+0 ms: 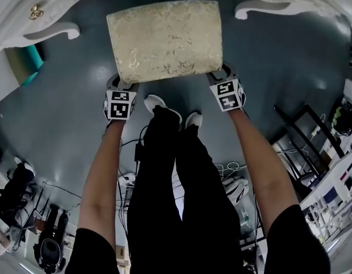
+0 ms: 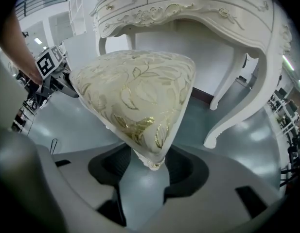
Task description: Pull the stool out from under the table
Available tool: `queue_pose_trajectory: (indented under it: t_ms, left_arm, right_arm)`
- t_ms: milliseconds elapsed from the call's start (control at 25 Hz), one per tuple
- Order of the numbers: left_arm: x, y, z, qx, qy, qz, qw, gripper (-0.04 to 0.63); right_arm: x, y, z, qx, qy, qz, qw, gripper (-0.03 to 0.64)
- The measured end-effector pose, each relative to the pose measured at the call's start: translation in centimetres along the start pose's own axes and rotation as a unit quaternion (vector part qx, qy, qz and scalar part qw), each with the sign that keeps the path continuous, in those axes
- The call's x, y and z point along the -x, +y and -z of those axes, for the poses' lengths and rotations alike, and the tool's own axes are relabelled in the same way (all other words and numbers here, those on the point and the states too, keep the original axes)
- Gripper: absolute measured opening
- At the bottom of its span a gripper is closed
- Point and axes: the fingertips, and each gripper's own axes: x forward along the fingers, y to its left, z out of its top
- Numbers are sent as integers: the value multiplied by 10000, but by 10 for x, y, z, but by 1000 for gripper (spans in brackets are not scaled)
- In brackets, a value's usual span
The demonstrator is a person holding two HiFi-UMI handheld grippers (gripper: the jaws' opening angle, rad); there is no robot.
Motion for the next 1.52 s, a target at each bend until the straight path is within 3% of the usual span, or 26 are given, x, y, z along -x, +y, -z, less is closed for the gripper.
queue_pose_trajectory:
  t_ms: [240,560,960,1360,1520]
  left_arm:
    - [9,-19,38,-97,407,75,9991,291]
    - [23,-44,86,-86,246,-42,9997,291]
    - [32,-51,98,-59,363,-54,9993,291]
    - [30,-53,103,-108,449,-51,9989,290]
    - [39,-56,104,-540,230,-73,9982,290]
  right_arm:
    - [13,27,32,-68,229,-115,9996,232]
    - [32,60,70,-8,264,-82,9996,232]
    - [38,70,78,158,457,-171,9987,232]
    - [38,72,82,-128,497,-190,9985,233]
    - [42,70,84,-9,558,-315,9979,233]
